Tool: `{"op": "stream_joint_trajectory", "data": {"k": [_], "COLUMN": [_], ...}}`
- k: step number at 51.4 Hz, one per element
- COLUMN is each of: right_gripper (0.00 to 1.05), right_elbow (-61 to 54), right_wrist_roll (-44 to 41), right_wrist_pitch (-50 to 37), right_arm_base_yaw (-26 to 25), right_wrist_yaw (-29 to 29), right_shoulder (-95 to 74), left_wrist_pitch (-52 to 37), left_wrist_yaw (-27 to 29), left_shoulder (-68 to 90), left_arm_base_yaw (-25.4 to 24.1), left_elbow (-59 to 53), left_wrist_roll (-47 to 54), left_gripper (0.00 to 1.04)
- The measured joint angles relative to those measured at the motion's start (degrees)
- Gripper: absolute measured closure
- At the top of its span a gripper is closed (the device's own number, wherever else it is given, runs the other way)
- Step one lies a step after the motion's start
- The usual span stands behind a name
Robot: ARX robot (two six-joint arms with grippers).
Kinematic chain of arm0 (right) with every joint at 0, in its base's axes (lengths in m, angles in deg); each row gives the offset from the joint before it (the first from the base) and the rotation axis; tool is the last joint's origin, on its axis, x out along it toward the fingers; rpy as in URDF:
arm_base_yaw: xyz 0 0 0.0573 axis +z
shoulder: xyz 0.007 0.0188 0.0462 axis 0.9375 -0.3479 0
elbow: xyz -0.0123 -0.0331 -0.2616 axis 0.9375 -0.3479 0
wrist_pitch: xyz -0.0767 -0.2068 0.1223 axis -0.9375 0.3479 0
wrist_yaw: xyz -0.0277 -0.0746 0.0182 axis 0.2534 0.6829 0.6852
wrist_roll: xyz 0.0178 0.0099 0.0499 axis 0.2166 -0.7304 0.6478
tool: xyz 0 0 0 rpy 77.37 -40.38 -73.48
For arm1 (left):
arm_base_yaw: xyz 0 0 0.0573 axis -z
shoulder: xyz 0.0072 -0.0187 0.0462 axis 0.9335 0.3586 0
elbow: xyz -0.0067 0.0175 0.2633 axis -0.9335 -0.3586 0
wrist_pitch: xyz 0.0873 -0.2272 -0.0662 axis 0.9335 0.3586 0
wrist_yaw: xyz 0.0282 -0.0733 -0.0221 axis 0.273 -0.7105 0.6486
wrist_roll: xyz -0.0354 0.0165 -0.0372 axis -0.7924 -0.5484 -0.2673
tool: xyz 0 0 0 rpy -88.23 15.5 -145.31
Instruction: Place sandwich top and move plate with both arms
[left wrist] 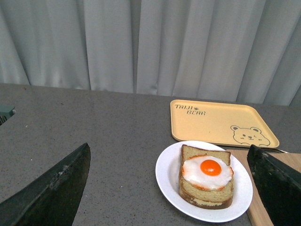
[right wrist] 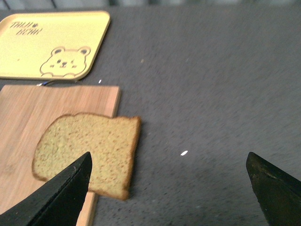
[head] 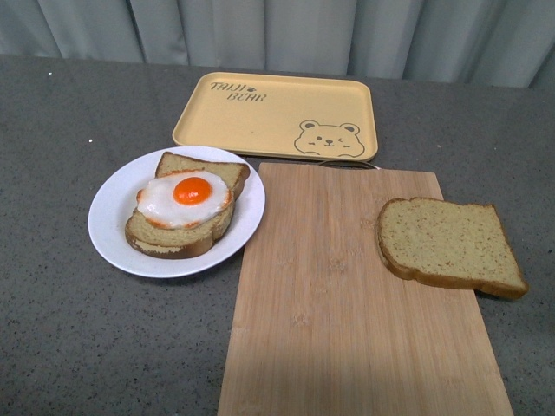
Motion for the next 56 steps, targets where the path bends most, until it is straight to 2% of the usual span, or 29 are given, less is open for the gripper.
{"op": "stream_joint_trajectory", "data": {"k": [12, 26, 39, 41, 48, 56], "right_gripper": [0.09, 0.09, 0.09, 0.16, 0.48, 0.76], "right_elbow": [9.0, 16.5, 24.5, 25.8, 28.9, 30.2], "right_wrist_roll": [5.9, 10.9, 13.3, 13.0, 12.2, 12.4], "right_wrist_pitch": [3.5, 3.1, 6.3, 7.9, 11.4, 12.5], "right_arm_base_yaw": [-0.3, 0.8, 4.2, 4.4, 5.0, 5.4], "right_wrist_yaw": [-10.8, -12.9, -15.1, -15.7, -15.6, -15.3], "right_shoulder": [-21.5, -33.5, -40.7, -41.4, -43.3, -44.4], "left_wrist_pitch": [0.0, 0.0, 0.0, 0.0, 0.0, 0.0], "left_wrist_yaw": [0.0, 0.0, 0.0, 0.0, 0.0, 0.0], "left_shoulder": [0.0, 0.0, 0.0, 0.0, 0.0, 0.0], "left_arm_base_yaw": [0.0, 0.0, 0.0, 0.0, 0.0, 0.0], "left_elbow": [0.0, 0.0, 0.0, 0.0, 0.0, 0.0], "left_wrist_roll": [0.0, 0.0, 0.0, 0.0, 0.0, 0.0], "left_gripper": [0.07, 0.07, 0.07, 0.07, 0.07, 0.07]}}
